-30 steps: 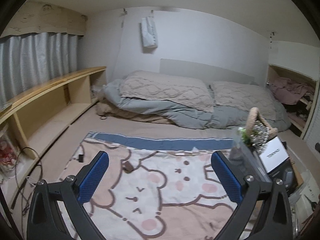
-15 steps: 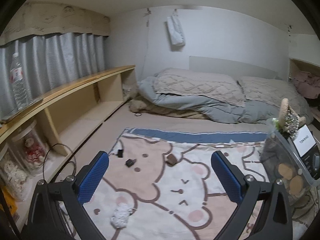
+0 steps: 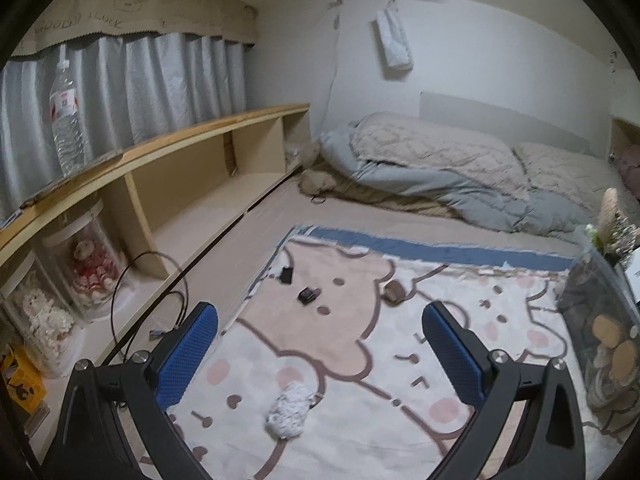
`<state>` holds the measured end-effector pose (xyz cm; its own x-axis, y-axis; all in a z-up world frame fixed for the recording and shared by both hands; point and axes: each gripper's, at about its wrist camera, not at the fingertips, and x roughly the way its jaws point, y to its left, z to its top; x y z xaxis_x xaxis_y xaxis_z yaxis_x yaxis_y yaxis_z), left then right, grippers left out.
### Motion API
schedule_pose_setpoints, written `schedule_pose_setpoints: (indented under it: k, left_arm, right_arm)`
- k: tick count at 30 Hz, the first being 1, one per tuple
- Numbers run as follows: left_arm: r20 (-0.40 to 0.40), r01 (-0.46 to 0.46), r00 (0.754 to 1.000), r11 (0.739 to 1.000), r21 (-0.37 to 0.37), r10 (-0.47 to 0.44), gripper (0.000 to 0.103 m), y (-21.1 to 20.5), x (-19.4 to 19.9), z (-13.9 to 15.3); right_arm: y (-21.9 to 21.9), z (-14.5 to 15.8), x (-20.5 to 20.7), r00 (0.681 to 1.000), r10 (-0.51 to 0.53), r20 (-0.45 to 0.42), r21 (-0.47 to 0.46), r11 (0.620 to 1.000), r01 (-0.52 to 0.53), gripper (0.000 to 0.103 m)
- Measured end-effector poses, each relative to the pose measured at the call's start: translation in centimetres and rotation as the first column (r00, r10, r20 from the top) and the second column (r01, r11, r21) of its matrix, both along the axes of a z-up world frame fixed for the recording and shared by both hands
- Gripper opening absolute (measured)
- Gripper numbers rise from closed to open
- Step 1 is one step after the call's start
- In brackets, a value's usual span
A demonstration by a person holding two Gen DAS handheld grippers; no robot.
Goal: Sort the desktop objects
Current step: 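Move the left gripper down toward the white knitted bundle on the sheet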
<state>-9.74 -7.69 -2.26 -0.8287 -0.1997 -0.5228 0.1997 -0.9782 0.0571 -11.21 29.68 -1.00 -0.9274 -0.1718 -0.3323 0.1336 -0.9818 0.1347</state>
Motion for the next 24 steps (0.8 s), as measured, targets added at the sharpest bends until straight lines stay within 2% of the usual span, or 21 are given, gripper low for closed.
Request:
schedule_pose_setpoints:
  k: [5, 11, 16, 21, 24]
  left_arm:
    - [0.081, -0.027, 0.996, 1.0, -0.004, 0.027, 0.103, -1.3, -0.9, -2.6]
    - [0.211, -0.035, 0.977, 0.999, 0.012, 0.032, 0.103, -2.4, -1.9, -6.9]
    - [0.28, -0.018, 0.96, 0.999, -0.039, 0.028, 0.103, -2.0, -3.0, -9.6]
    - [0.347, 0.02, 0.938, 0.998, -0.053, 0.0, 0.103, -1.6, -3.7, -12.3]
    - [0.407, 0.034, 0.913, 0.998, -0.055, -0.008, 0.103, -1.4, -4.2, -14.2]
  right_arm:
    - [-2.1, -0.8, -1.1, 0.998, 0.055, 0.021, 0.018, 0.998, -0.056, 0.103]
    - [-5.1, -3.4, -2.3, 0.984, 0.15, 0.094, 0.09, 0.983, -0.158, 0.103]
    - [-7.7, -6.4, -2.1, 0.954, 0.252, 0.164, 0.144, 0.95, -0.276, 0.103]
    - [-10.2, -9.3, -2.1, 0.906, 0.342, 0.25, 0.142, 0.912, -0.384, 0.103]
    - [-11.5, -11.0, -2.1, 0.874, 0.375, 0.309, 0.123, 0.895, -0.428, 0.103]
